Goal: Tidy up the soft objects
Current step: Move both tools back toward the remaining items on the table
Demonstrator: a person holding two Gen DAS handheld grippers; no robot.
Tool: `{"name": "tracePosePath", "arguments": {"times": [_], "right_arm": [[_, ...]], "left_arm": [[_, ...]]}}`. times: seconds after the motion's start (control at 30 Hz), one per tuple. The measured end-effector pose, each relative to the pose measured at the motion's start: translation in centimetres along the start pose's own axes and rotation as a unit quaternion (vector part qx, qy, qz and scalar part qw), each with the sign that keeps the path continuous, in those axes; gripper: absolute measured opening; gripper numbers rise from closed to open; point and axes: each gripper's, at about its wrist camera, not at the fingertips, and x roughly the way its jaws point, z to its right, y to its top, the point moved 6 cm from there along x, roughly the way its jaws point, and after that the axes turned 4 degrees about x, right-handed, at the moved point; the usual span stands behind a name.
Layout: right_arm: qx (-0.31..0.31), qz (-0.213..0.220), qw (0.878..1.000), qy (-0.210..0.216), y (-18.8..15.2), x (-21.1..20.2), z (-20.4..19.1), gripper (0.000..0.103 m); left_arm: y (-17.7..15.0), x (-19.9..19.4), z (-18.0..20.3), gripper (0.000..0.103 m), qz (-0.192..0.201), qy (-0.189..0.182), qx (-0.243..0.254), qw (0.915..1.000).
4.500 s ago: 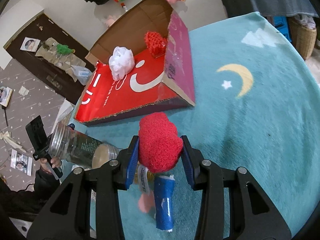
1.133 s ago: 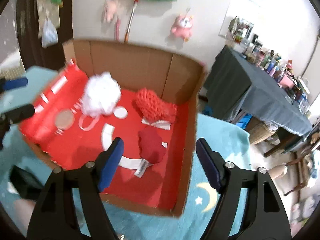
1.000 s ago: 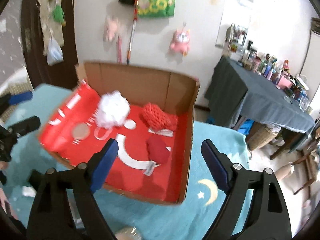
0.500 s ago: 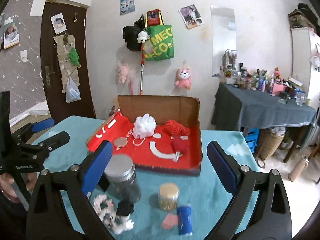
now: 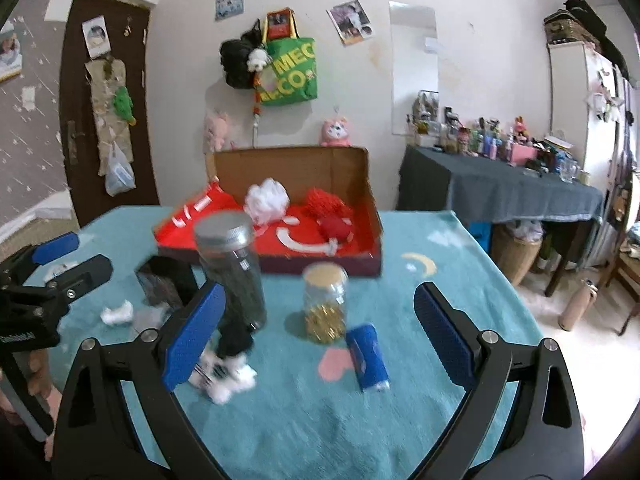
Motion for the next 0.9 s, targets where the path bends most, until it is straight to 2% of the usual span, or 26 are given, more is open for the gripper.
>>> {"name": "tracePosePath", "arguments": {"times": [0.23, 0.4, 0.77, 0.9], "right_arm": [[-0.003, -0.045, 0.999, -0.014, -3.6, 2.3, 0.5, 0.097], [0.009, -0.077, 0.997, -0.005, -5.5, 3.7, 0.9, 0.097], [0.018, -0.108, 0.994, -0.010, -6.4, 5.9, 1.8, 0.097], [0.013, -0.127, 0.991, -0.028, -6.6, 6.9, 2.7, 0.097]], "left_arm": [[-2.9, 1.6, -0.1, 0.103, -0.039, -0.001, -0.005, 0.9992], [-4.0, 2.5, -0.9, 0.103, -0.062, 0.008, -0.011, 0.9980], [-5.3, 3.6, -5.2, 0.103, -0.103, 0.044, -0.017, 0.9935], [-5.7, 3.8, -6.9, 0.103, -0.120, 0.043, -0.015, 0.9918]]}}
